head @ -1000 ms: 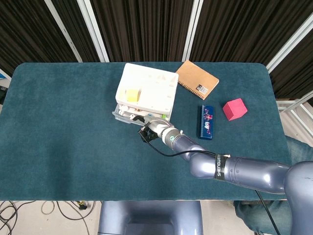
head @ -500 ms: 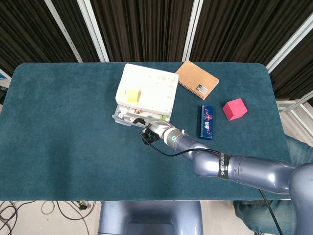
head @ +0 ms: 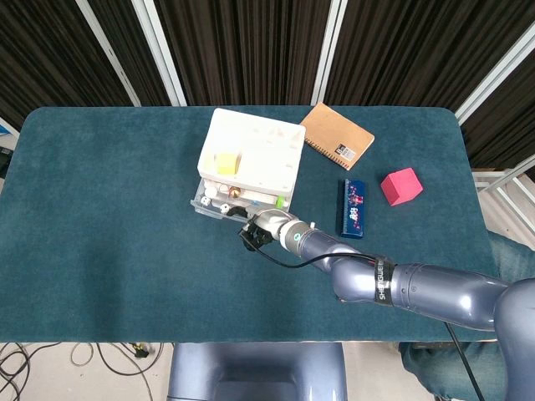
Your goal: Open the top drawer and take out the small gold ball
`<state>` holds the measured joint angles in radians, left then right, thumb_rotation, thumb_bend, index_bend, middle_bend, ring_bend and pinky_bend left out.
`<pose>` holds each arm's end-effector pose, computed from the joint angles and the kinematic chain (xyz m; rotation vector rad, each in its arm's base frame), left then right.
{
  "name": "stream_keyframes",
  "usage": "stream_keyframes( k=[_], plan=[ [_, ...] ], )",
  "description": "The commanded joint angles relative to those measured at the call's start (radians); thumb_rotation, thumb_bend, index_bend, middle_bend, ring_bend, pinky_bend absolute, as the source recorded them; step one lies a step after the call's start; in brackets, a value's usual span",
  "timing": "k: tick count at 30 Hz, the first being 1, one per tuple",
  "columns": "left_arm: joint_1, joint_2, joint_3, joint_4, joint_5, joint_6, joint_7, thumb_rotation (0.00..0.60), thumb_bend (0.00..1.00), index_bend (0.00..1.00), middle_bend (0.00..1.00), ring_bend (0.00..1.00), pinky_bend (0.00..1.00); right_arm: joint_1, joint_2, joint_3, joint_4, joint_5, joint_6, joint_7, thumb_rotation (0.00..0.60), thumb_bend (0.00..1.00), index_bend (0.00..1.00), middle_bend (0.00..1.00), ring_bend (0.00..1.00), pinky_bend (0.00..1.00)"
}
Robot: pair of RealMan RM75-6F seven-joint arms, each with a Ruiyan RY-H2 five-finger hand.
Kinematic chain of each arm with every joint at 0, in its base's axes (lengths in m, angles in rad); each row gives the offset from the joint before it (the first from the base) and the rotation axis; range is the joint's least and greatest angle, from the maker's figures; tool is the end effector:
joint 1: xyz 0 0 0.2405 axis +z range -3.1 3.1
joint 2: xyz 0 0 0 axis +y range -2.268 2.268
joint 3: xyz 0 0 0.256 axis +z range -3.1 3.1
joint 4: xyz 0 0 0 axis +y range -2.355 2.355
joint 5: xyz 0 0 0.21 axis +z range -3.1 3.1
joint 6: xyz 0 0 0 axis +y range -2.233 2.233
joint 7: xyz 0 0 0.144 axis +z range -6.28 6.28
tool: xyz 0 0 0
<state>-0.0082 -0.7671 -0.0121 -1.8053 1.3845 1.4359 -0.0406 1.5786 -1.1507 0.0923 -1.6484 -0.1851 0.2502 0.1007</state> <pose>-0.3211 0.1456 0.2470 -1.3021 -0.9566 -0.6569 0.0419 -0.3830 0.0294 2.0277 -1.8115 0.7028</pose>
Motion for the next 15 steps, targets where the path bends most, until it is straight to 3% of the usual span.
stream_keyframes(
  k=[1, 15],
  plan=[
    [0.0, 0.0, 0.0, 0.0, 0.0, -0.001, 0.001, 0.6, 0.23, 0.13, 0.0, 0.0, 0.0, -0.003, 0.003, 0.001, 0.006, -0.022, -0.02, 0.017, 0.6, 0.75, 0.14, 0.75, 0.88, 0.93],
    [-0.001, 0.0, 0.0, 0.0, -0.001, -0.002, 0.003, 0.6, 0.23, 0.13, 0.0, 0.0, 0.0, -0.018, 0.017, 0.009, 0.012, -0.117, -0.06, 0.096, 0.6, 0.75, 0.15, 0.75, 0.88, 0.93]
  ],
)
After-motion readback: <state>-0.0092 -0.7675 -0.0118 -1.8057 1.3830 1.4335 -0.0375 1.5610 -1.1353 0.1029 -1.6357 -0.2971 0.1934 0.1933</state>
